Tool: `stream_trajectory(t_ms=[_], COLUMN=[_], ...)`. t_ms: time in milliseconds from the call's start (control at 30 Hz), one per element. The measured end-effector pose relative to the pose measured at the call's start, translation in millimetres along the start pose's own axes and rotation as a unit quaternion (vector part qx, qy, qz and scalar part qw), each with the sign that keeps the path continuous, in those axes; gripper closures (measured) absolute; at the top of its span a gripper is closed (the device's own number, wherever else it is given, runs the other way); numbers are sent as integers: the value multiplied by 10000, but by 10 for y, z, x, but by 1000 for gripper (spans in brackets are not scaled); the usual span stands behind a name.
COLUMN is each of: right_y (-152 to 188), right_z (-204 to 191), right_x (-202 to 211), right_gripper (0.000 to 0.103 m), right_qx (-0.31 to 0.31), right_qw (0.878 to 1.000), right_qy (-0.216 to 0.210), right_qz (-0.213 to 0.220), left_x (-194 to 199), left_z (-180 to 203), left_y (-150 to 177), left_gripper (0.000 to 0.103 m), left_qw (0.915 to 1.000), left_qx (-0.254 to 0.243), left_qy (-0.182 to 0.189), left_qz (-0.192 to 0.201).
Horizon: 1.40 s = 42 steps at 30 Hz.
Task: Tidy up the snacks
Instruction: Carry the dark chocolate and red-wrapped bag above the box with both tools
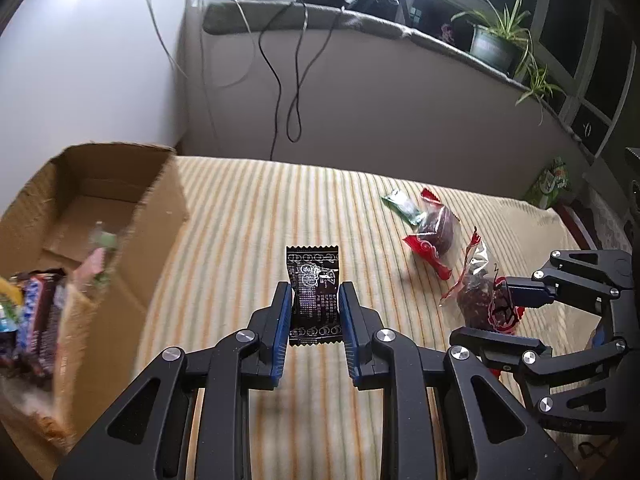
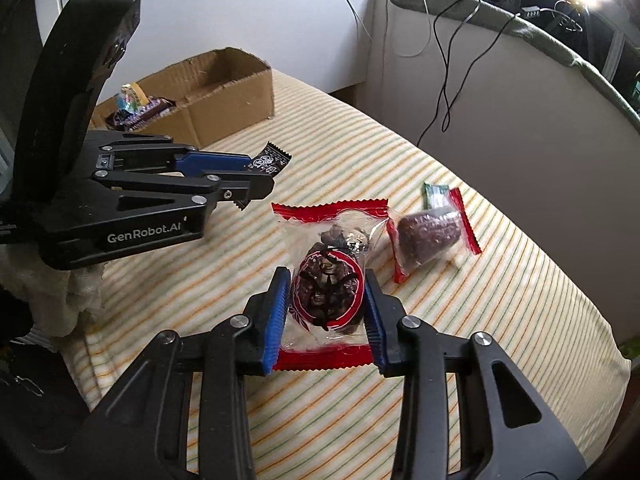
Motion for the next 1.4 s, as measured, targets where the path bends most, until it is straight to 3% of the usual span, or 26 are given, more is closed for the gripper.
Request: stream_trajectory(t_ms=[667,1400], right_y=[-680,-1629], right_z=[-491,-727], right_x=[-129,-865], right_gripper=[66,66], right_qx=[437,771], right_qw=[9984,9955], right_qy=[-172,-472], right_qz=[307,272], left_x=[495,518], left_z=[-777,-1488], left_y=[-132,-239], left_gripper=[81,81], left_qw=[9960,9890], left_qx=[438,865], left_qy=[-484,-999], left_qz=[604,657])
Point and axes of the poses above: each gripper's, at about its wrist camera, not at the fingertips, and x roughly against the way its jaws point, z to its right, y to its underside, the point moved 1 cm from there along -x, roughly the way its jaws point, and after that the axes turned 13 degrees about -y, right-handed, at the moved point
